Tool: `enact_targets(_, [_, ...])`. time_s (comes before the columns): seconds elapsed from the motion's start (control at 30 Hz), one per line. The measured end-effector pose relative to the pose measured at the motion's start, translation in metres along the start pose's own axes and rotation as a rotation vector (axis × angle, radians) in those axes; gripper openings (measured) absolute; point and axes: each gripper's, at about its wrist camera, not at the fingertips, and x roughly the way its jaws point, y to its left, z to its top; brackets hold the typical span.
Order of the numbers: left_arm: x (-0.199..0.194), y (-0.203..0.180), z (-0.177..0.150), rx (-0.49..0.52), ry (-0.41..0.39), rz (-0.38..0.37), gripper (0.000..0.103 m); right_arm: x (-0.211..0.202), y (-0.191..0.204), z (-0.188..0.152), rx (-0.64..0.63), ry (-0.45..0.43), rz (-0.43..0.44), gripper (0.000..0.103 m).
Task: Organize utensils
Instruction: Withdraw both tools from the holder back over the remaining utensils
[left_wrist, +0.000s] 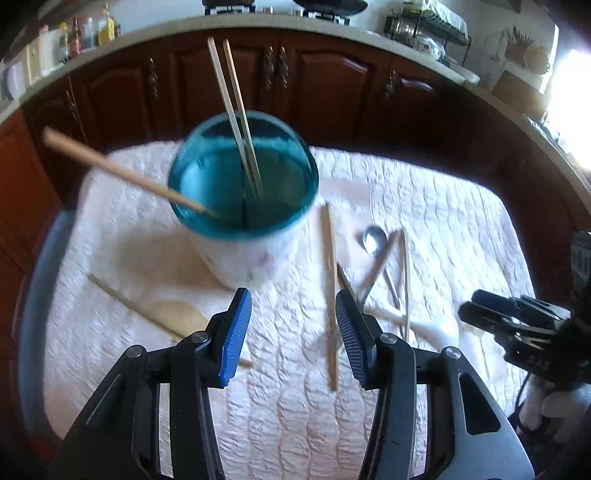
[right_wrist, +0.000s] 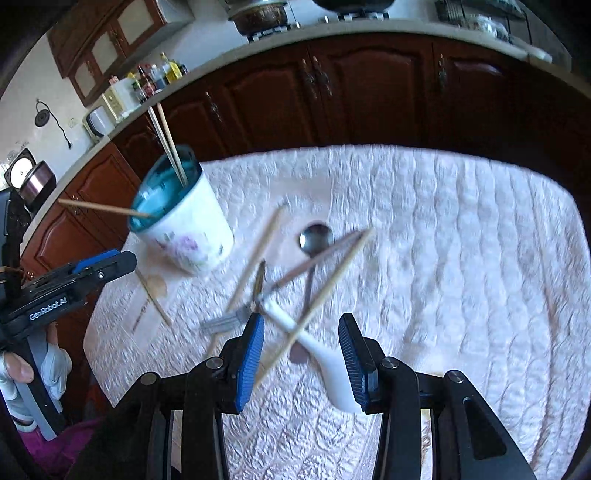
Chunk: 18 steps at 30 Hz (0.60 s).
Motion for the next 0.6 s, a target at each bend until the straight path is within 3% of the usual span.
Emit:
enact_targets(0.2, [0.017, -0.001, -0.013, -0.006, 0.055, -0.007, 0.047, 0.023, -0.003, -0.002, 0.006, 0.037, 0.024, 0.04])
enact_targets(0.6, [0.038, -0.001, -0.017, -0.005, 0.101, 0.0, 0.047, 0.066, 0.002, 0.029, 0.063, 0.094, 0.117, 0.032])
